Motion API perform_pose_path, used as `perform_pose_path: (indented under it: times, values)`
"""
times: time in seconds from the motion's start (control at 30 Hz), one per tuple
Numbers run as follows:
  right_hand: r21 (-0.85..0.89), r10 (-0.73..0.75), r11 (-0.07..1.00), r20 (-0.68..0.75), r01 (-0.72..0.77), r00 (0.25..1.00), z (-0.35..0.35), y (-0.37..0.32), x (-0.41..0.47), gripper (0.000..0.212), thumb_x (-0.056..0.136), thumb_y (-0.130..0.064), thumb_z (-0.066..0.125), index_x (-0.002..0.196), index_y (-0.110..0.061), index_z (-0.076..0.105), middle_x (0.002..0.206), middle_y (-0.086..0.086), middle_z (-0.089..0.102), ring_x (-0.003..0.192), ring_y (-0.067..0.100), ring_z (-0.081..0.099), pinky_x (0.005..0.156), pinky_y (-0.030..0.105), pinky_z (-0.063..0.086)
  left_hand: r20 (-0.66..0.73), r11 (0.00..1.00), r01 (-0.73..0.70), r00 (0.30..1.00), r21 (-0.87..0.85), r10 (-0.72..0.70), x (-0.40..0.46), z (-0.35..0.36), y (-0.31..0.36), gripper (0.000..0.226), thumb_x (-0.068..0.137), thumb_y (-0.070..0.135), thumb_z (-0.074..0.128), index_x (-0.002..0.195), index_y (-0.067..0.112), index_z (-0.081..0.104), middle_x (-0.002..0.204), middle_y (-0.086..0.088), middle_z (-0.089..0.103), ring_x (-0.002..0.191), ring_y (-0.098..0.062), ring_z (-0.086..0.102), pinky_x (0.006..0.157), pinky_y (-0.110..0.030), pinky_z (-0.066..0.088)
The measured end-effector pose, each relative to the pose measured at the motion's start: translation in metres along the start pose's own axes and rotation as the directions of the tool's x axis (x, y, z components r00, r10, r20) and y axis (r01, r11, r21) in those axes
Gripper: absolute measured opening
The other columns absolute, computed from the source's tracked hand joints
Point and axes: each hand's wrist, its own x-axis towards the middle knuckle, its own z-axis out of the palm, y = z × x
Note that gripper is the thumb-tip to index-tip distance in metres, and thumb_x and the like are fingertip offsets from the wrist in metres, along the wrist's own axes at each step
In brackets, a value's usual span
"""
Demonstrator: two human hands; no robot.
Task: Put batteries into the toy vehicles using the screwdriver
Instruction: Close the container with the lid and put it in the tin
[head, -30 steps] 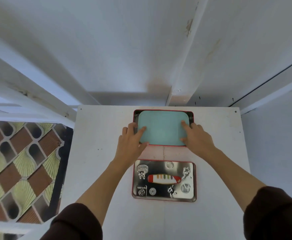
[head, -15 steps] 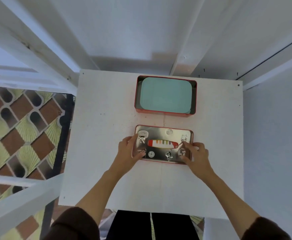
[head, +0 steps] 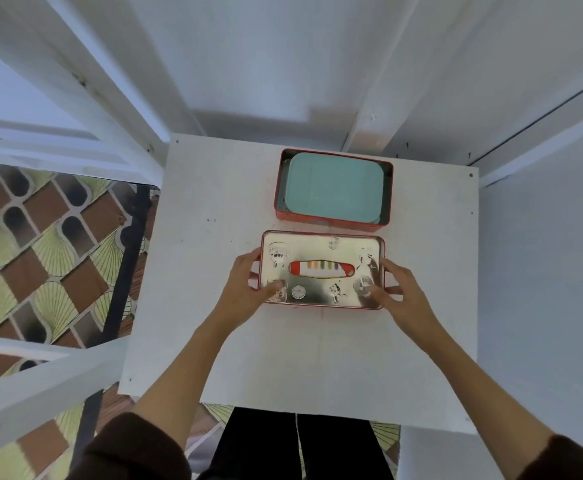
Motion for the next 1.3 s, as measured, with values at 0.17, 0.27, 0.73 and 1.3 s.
perform_pose_path:
  times: [0.17,0.27,0.73,1.3]
  values:
    - [0.236,-0.021,0.971,-0.030,0.028,0.999,-0.029,-0.030,0.001,0.045,0.090,-0.016,0.056,0.134,-0.016,0.042,0.128,-0.002,0.052,0.103,0.020,0.058,0.083,0.030,0.051,0.042,0.990,0.004,0.999,-0.140,0.002,-0.005,-0.031,0.044,0.051,0.088,0.034,0.064,0.136,0.031,0.045,0.129,0.001,0.048,0.104,-0.014,0.057,0.073,-0.020,0.053]
    - [0.549,-0.062,0.836,0.049,0.025,0.997,-0.044,-0.048,0.000,0.048,0.082,-0.010,0.062,0.127,-0.006,0.048,0.122,0.011,0.058,0.105,0.026,0.061,0.076,0.025,0.053,0.159,0.954,0.042,0.987,-0.296,0.006,-0.006,-0.046,0.069,0.071,0.079,0.044,0.074,0.141,0.030,0.042,0.131,-0.002,0.056,0.117,-0.024,0.058,0.093,-0.038,0.053]
    - [0.485,-0.096,0.868,-0.043,0.104,0.994,-0.044,-0.066,0.001,0.051,0.079,-0.030,0.062,0.128,-0.020,0.051,0.112,-0.003,0.061,0.106,0.015,0.056,0.087,0.030,0.051,0.034,0.908,-0.014,0.999,-0.420,0.031,-0.001,-0.043,0.101,0.061,0.071,0.034,0.079,0.124,0.029,0.048,0.120,0.002,0.059,0.118,-0.021,0.054,0.100,-0.038,0.048]
    - [0.216,0.115,0.976,-0.431,-0.021,0.895,-0.001,-0.069,0.054,0.033,0.093,-0.022,0.053,0.125,-0.018,0.049,0.122,0.002,0.054,0.109,0.016,0.053,0.093,0.030,0.044,-0.370,0.995,0.044,0.926,-0.092,-0.076,0.056,-0.010,0.101,0.030,0.100,0.037,0.045,0.093,0.012,0.060,0.089,-0.001,0.064,0.072,-0.009,0.059,0.074,-0.021,0.051]
